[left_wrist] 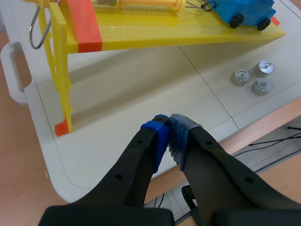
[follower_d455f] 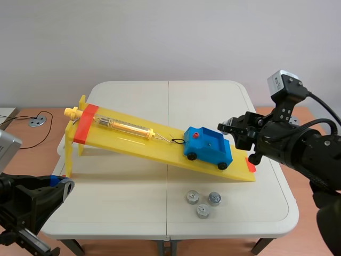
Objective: Place the four metal weights on the blue cart on the ramp.
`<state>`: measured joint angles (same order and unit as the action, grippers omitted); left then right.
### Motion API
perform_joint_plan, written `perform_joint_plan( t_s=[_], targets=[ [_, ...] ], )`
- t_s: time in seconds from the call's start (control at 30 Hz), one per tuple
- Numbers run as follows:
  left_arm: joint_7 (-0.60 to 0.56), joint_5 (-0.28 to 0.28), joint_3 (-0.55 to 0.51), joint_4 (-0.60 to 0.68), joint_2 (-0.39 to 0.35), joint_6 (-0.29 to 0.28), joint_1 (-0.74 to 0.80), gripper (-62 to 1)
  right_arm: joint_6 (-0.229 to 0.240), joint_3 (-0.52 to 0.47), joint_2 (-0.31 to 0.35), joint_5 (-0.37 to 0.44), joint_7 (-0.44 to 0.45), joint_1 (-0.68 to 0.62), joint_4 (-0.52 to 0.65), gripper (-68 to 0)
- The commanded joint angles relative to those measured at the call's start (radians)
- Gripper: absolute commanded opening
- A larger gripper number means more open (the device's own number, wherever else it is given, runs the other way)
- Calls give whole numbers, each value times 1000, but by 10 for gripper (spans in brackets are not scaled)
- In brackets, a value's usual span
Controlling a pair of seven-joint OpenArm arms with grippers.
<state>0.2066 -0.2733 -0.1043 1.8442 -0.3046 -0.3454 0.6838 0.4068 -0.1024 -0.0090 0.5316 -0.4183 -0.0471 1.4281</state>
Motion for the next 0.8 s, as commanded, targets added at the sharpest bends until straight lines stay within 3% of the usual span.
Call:
perform_joint_plan(
  t_s=[0.0, 0.2, 0.47, 0.77],
  targets=[
    [-108, -51, -16, 70, 8, -25, -6, -578, 33, 26, 11, 82, 123, 108, 48, -669],
    [-108, -51, -16, 70, 8, -25, -6, -578, 35, 40, 2, 82, 109, 164, -40, -669],
    [-108, -51, -16, 70, 8, -25, -6, -578, 4, 41, -3, 45, 173, 190, -91, -669],
    [-108, -51, -16, 70, 8, -25, -6, -578, 3, 45, -36, 28, 184, 261, -197, -669]
  ],
)
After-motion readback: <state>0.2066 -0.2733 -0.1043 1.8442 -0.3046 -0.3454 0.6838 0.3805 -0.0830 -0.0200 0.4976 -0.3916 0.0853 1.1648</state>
